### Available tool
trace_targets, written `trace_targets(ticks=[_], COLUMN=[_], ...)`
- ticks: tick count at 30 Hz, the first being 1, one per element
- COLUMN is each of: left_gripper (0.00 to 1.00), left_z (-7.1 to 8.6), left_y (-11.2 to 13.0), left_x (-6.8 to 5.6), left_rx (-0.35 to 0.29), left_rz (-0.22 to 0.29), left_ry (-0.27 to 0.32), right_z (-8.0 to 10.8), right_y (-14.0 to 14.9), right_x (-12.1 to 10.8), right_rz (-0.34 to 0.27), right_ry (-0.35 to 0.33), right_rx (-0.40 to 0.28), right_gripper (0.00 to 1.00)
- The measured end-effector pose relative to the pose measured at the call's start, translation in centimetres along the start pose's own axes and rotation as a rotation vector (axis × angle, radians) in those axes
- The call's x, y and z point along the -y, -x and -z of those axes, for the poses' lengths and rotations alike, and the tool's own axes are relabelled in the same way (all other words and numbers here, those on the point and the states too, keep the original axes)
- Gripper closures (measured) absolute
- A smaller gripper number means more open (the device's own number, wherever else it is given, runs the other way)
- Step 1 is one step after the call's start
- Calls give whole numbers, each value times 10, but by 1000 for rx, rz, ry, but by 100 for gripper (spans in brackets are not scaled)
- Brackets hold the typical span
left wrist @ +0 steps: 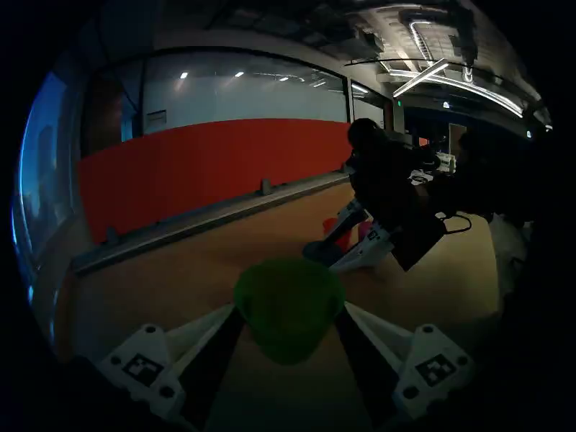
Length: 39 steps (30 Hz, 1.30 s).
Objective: Pour water
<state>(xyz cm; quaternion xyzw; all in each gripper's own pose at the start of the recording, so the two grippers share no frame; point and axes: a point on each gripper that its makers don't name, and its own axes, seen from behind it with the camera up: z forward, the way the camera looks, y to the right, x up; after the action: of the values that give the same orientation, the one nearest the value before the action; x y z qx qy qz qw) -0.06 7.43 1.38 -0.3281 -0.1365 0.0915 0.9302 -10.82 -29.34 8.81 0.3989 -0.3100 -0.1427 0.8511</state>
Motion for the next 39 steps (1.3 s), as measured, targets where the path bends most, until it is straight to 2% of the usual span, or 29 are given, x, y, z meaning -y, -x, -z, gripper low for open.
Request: trace_targets(ticks=[9, 15, 39], left_gripper=[15, 15, 15], left_z=[1, 2, 1], left_y=[1, -3, -29], left_x=[-1, 0, -20], left_rx=[4, 1, -34], left_rz=[-2, -4, -25], left_ry=[-3, -7, -8], right_z=[-1, 6, 82], right_y=[-2, -11, -62], right_x=[0, 2, 0], right_rz=[-13, -27, -19], right_ry=[-2, -5, 22], right_rx=[-23, -62, -310], right_gripper=[10, 10, 10])
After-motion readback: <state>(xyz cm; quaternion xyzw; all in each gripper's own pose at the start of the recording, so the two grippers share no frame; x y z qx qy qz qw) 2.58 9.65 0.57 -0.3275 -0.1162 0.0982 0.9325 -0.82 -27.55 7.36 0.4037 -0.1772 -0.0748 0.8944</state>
